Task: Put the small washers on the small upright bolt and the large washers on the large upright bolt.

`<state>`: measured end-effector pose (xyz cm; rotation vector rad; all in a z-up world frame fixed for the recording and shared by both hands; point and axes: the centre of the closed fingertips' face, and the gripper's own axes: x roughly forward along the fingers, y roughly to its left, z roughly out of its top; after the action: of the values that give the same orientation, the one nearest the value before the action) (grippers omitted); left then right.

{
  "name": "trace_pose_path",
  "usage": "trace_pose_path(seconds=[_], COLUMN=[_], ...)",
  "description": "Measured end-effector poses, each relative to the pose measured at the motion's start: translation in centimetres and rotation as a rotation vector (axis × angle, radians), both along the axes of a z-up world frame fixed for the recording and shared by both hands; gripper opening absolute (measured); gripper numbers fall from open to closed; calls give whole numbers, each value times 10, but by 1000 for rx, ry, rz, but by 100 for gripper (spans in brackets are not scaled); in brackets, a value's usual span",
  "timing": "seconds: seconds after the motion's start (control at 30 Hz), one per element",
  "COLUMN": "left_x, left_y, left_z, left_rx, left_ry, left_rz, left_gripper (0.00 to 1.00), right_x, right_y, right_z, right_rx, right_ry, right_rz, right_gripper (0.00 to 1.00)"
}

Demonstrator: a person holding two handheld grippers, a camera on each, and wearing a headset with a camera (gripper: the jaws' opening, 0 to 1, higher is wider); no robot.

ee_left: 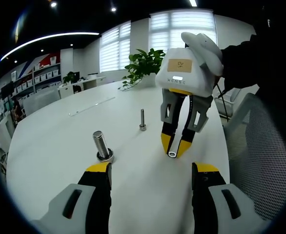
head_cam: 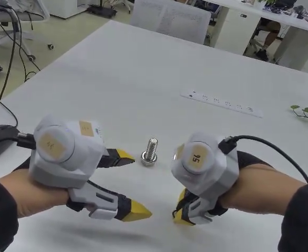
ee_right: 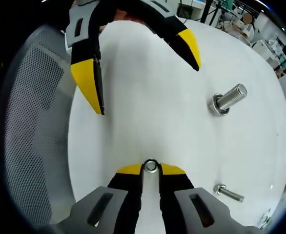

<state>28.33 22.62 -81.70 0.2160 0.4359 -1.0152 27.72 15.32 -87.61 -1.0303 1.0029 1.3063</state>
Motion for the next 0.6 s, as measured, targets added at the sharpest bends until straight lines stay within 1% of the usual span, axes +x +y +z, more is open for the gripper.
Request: trace_pose_path(seconds=[0.37, 0.6], left_x=[0, 0], left_y=[0, -1], left_z=[-1, -1], left_rx=[3, 4], left_ry=[1, 1], left_rz=[-4, -4], left_gripper=[66, 66], right_x=[11, 18], right_y=[-25, -40], right_z=[2, 6], right_rx=[-10, -13], right_ry=[-8, -18], right_rz=[-63, -99], right_gripper=[13, 13])
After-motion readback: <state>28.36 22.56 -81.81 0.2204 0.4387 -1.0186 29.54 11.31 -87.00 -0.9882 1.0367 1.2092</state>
